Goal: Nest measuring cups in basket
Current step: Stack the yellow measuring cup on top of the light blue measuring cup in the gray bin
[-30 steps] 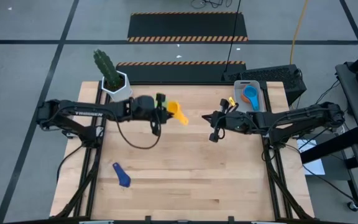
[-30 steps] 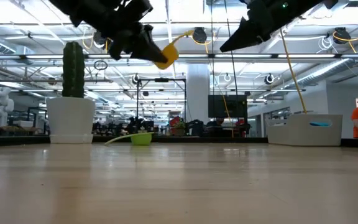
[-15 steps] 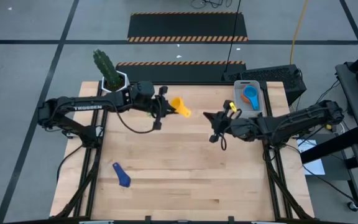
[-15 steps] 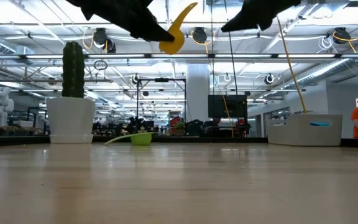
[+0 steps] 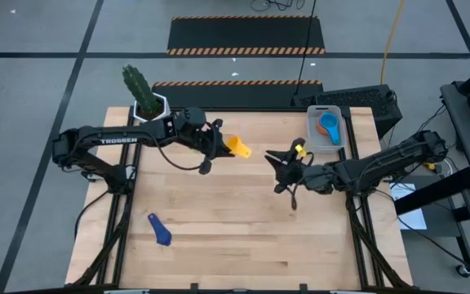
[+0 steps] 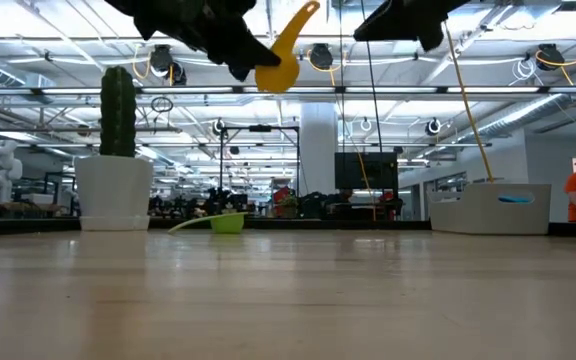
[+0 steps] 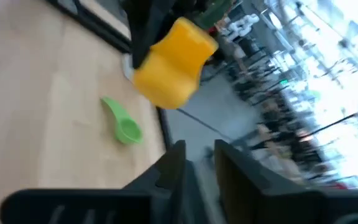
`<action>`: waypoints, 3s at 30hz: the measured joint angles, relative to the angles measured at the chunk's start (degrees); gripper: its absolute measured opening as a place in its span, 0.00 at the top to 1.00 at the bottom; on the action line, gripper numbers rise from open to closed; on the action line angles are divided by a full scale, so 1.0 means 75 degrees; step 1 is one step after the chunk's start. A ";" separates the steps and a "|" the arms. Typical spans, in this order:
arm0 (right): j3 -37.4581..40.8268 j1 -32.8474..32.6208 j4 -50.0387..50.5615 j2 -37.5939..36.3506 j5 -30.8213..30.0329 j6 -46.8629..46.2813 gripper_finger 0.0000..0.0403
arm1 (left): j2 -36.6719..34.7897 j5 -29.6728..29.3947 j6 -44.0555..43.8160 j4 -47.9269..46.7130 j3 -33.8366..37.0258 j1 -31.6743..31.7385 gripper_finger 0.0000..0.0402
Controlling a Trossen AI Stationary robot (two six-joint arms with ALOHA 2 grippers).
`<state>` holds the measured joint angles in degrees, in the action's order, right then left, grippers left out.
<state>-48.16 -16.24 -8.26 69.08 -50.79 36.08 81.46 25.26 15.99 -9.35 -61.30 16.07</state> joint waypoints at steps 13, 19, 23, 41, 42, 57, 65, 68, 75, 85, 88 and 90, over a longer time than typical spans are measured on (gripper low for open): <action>0.0003 -0.0094 -0.1890 0.1721 -0.2077 0.3964 0.56 | 0.0699 0.0460 -0.0005 0.0043 0.0008 0.0294 0.97; 0.0003 -0.0079 -0.1890 0.1950 -0.2052 0.4530 0.56 | 0.0710 0.0806 -0.0012 -0.0025 0.0008 0.0426 0.98; 0.0003 -0.0052 -0.1925 0.1932 -0.2053 0.4859 0.56 | 0.0710 0.0806 -0.0012 0.0010 0.0008 0.0426 0.97; 0.0003 0.0017 -0.2448 0.1935 -0.1993 0.5346 0.52 | 0.0710 0.0900 -0.0003 0.0021 0.0008 0.0426 0.98; 0.0003 0.0018 -0.2538 0.1938 -0.1931 0.5394 0.52 | 0.0710 0.0902 -0.0001 0.0021 0.0007 0.0426 0.97; 0.0006 0.0017 -0.3889 0.1931 0.0008 0.7254 0.52 | 0.1148 0.1235 0.0050 0.0343 0.0004 0.0152 0.98; 0.0015 0.0022 -0.3213 0.1941 -0.0235 0.7254 0.62 | 0.1508 0.1349 -0.0205 0.0607 -0.0070 0.0325 0.96; 0.0015 0.0017 -0.3101 0.1932 -0.0354 0.7097 0.68 | 0.1490 0.1350 -0.0227 0.0506 -0.0072 0.0356 0.98; 0.0015 0.0017 -0.2934 0.1938 -0.0366 0.6896 0.82 | 0.1467 0.1374 -0.0188 0.0412 -0.0073 0.0356 0.95; 0.0009 0.0209 -0.2304 0.1935 -0.0386 0.6352 0.98 | 0.1467 0.1295 -0.0152 0.0383 -0.0073 0.0359 0.92; 0.0006 0.0223 -0.2166 0.1935 -0.0383 0.6217 0.99 | 0.1467 0.1163 -0.0156 0.0412 -0.0073 0.0374 0.86; 0.0006 0.0224 -0.2091 0.1935 -0.0386 0.6008 0.99 | 0.1467 0.1164 -0.0219 0.0462 -0.0073 0.0418 0.84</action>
<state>-48.12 -14.57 -23.95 83.59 -53.69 81.14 92.47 33.99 14.35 -5.89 -61.84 19.21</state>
